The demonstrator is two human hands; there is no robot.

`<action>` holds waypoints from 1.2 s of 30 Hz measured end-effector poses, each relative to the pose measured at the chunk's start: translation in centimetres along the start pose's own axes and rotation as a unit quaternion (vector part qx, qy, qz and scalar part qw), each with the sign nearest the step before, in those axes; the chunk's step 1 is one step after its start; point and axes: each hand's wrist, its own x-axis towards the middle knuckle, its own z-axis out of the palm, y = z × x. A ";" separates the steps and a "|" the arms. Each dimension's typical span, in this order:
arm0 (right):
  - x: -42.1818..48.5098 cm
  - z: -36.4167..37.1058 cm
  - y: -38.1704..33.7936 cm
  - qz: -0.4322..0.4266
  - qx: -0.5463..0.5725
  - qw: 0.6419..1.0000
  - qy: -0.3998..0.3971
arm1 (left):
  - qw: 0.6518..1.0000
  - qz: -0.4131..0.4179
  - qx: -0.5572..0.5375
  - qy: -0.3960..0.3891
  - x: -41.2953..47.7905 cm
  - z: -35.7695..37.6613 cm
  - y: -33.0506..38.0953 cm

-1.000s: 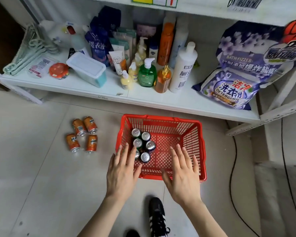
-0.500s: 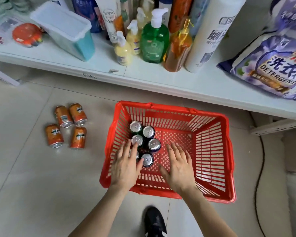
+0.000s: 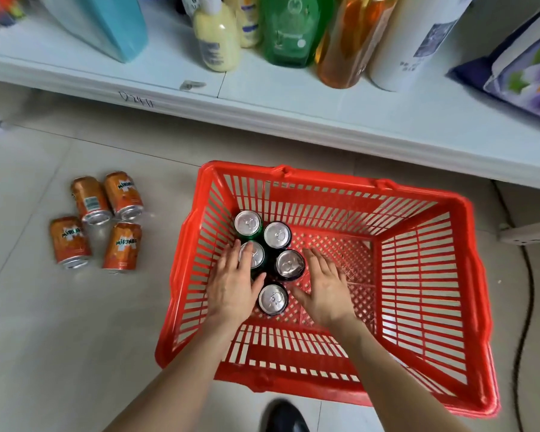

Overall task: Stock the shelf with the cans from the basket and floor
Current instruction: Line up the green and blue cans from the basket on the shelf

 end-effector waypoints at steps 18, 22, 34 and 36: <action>3.5 1.7 0.8 0.002 0.236 0.972 -0.021 | 0.983 -0.032 -0.180 0.010 2.3 1.9 -1.3; 3.6 1.7 0.8 -0.003 0.262 0.965 -0.013 | 0.976 -0.032 -0.215 0.015 2.3 1.8 -1.4; 0.4 -3.4 -1.0 0.004 0.307 0.951 0.040 | 0.969 -0.018 -0.246 0.032 0.1 -2.4 -0.8; -0.6 -5.1 -2.0 -0.001 0.310 0.950 0.045 | 0.967 -0.010 -0.253 0.037 -0.7 -4.2 -0.3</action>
